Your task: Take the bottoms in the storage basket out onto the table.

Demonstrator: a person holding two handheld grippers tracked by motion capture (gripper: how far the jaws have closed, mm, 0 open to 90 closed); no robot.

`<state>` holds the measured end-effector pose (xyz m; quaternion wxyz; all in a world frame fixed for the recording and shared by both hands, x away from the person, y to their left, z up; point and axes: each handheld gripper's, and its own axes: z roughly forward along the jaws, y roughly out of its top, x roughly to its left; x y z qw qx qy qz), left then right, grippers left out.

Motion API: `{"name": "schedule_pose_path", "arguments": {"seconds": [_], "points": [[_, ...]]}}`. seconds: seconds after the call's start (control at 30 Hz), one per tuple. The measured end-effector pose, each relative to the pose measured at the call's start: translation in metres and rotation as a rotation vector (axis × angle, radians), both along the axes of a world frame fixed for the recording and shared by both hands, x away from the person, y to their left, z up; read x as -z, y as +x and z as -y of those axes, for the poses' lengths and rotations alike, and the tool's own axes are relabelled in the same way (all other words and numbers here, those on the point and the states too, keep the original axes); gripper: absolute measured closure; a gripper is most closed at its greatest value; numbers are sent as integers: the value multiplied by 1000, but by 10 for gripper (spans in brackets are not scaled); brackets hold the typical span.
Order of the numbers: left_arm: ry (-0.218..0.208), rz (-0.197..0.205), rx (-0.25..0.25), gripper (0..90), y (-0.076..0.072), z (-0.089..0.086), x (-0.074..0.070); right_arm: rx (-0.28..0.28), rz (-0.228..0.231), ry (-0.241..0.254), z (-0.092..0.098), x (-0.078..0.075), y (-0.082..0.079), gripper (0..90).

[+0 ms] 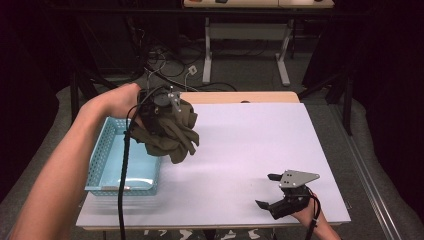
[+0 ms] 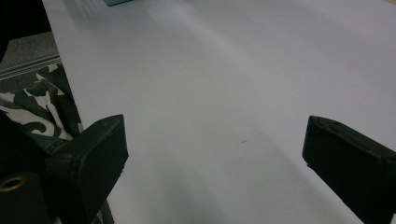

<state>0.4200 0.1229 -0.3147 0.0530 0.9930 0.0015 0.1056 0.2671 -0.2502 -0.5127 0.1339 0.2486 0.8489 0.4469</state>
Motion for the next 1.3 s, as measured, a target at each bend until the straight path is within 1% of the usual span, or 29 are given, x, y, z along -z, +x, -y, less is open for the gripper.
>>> {"name": "schedule_pose_path", "arguments": {"seconds": [0.1,0.17,0.4,0.43,0.57,0.7,1.0,1.07,1.2,1.3], "points": [[-2,-5,0,296,0,5,1,2,-1,0,0,0,0,66],[-4,-2,3,296,1,9,2,4,0,-1,0,0,0,66],[2,-2,26,295,2,23,4,2,1,0,1,0,0,66],[-2,-2,23,295,1,24,5,1,1,0,1,0,0,66],[-2,-1,36,295,2,29,6,1,3,-1,1,-1,-1,67],[-1,-4,34,295,2,32,8,0,3,-1,1,0,0,67],[-20,-1,31,294,4,36,12,1,1,0,1,-1,-1,67],[-33,-7,17,294,4,38,13,1,2,0,1,0,-1,67],[-45,-12,16,294,4,41,16,0,4,-1,1,-1,0,67],[-49,-6,22,294,5,44,18,1,3,-1,1,-1,-1,67]]}}
